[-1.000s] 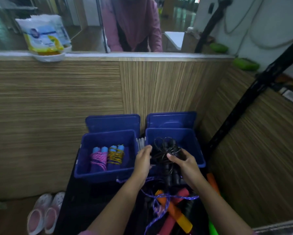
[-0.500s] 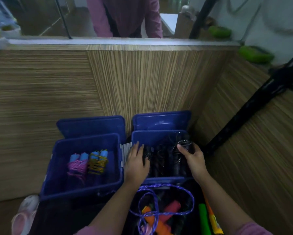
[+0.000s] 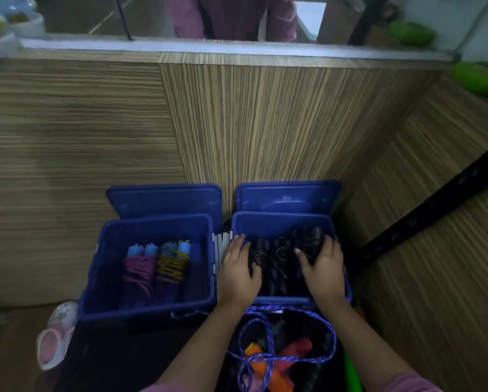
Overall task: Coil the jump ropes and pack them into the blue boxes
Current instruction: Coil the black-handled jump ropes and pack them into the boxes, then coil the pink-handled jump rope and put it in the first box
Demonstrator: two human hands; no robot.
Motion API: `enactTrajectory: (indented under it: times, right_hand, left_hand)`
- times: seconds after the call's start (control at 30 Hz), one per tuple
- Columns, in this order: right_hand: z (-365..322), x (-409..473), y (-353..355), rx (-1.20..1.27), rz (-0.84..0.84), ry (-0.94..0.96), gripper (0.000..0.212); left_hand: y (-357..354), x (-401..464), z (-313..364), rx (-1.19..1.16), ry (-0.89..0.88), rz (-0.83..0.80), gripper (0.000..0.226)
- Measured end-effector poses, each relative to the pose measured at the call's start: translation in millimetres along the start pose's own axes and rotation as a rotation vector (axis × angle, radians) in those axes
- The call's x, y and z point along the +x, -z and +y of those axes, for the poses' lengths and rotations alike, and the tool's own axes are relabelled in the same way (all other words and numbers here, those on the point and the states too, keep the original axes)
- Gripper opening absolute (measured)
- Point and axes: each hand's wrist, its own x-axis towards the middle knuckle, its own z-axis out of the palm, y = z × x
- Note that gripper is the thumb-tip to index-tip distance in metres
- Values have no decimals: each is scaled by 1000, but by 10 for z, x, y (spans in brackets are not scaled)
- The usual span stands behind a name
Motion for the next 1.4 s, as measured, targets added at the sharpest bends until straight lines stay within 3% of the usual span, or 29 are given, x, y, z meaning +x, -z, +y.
enactTrajectory:
  times: [0.13,0.23,0.37,0.7,0.8,1.0,1.17,1.27,1.4]
  right_hand:
    - [-3,27,-49,-476,17,119,79]
    - [41,103,-31,-595,-149,54,78]
    - [12,133,-37,-733,-245,50,80]
    - [-32,153,24,-554,-377,-21,91]
    - [-77,15,117,-510,-384,40,76]
    - [30,-482,102,-159,-177,274,39]
    - [113,-935,110,-8,-92,441,38]
    - [211,-1137,91,-7,-56,513,38]
    - [275,-1398,88,13,-153,516,35]
  left_hand:
    - [17,2,1,21,4,-20,50]
    - [17,3,3,33,7,-23,50]
    - [6,8,-5,42,17,-48,53]
    - [124,-46,10,-41,32,-154,50]
    - [160,-206,17,-71,12,-161,48]
    - [216,-721,-37,-81,-100,-138,46]
    - [243,-1179,-193,64,-377,-150,66]
    - [237,-1358,-237,111,-498,-228,57]
    - [251,-1537,-268,162,-343,-356,55]
